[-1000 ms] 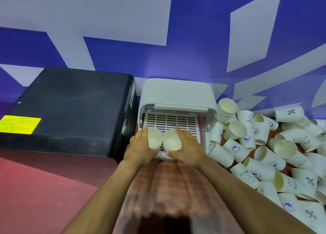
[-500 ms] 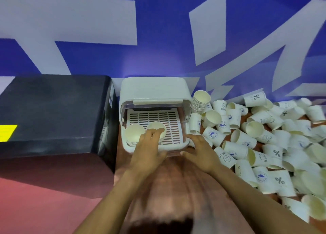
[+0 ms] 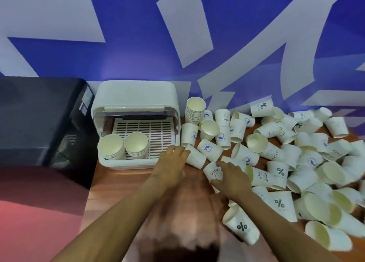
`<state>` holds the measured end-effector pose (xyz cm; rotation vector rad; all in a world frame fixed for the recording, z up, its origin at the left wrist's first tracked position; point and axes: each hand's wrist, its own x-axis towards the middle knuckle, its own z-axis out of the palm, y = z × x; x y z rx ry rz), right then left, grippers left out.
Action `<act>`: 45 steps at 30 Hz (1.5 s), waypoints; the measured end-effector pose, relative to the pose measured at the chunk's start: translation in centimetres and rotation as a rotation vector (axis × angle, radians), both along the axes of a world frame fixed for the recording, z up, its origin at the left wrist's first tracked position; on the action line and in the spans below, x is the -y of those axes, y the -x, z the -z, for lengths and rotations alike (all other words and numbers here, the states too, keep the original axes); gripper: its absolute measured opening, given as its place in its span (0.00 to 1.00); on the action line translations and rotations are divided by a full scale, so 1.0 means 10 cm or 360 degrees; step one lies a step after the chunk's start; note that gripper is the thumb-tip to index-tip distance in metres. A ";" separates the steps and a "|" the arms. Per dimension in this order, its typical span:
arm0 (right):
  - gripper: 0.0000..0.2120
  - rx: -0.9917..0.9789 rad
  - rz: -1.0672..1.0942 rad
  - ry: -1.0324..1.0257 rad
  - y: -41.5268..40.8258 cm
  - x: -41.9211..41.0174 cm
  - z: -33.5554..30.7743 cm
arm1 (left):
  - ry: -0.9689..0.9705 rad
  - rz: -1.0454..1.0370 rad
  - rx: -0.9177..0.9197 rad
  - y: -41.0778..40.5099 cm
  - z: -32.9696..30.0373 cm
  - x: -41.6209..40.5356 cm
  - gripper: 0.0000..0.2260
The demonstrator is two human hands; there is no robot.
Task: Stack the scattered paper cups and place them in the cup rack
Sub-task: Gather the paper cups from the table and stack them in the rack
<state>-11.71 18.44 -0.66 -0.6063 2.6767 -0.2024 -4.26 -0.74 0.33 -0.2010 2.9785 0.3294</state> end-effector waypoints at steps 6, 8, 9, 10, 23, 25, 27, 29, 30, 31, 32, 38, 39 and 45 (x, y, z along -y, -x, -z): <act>0.35 0.0049 -0.0147 -0.0145 0.13 -0.22 0.16 | 0.0453 0.0191 0.0162 0.40 0.16 -0.19 0.28; 0.36 -0.0019 -0.0185 -0.0160 0.16 -0.24 0.19 | 0.0524 0.0210 0.0172 0.48 0.22 -0.21 0.29; 0.36 -0.0035 -0.0200 -0.0167 0.17 -0.26 0.20 | 0.0549 0.0203 0.0187 0.51 0.24 -0.22 0.30; 0.36 -0.0043 -0.0212 -0.0171 0.18 -0.27 0.22 | 0.0578 0.0191 0.0208 0.54 0.25 -0.22 0.30; 0.36 0.0107 -0.0220 -0.0073 0.32 -0.43 0.33 | 0.0794 0.0181 0.0361 0.72 0.43 -0.21 0.28; 0.35 0.0141 -0.0211 -0.0043 0.33 -0.44 0.30 | 0.0848 0.0252 0.0370 0.71 0.43 -0.20 0.28; 0.35 0.0190 -0.0189 0.0001 0.33 -0.44 0.27 | 0.0890 0.0315 0.0369 0.70 0.42 -0.19 0.27; 0.34 0.0218 -0.0148 0.0066 0.33 -0.46 0.23 | 0.0884 0.0324 0.0351 0.69 0.40 -0.17 0.26; 0.34 0.0223 -0.0127 0.0098 0.33 -0.46 0.20 | 0.0871 0.0325 0.0346 0.68 0.38 -0.16 0.26; 0.34 0.0228 -0.0105 0.0120 0.33 -0.47 0.17 | 0.0846 0.0325 0.0344 0.66 0.37 -0.15 0.26; 0.34 0.0237 -0.0084 0.0130 0.33 -0.47 0.14 | 0.0806 0.0321 0.0335 0.65 0.36 -0.15 0.26; 0.34 0.0366 0.0125 0.0327 0.39 -0.52 -0.06 | 0.0271 0.0155 0.0135 0.44 0.24 -0.15 0.29; 0.34 0.0353 0.0151 0.0366 0.39 -0.53 -0.10 | 0.0122 0.0091 0.0086 0.39 0.20 -0.15 0.30; 0.31 0.0271 0.0234 0.0530 0.34 -0.31 -0.30 | -0.0655 -0.0202 -0.0133 0.05 -0.09 -0.09 0.31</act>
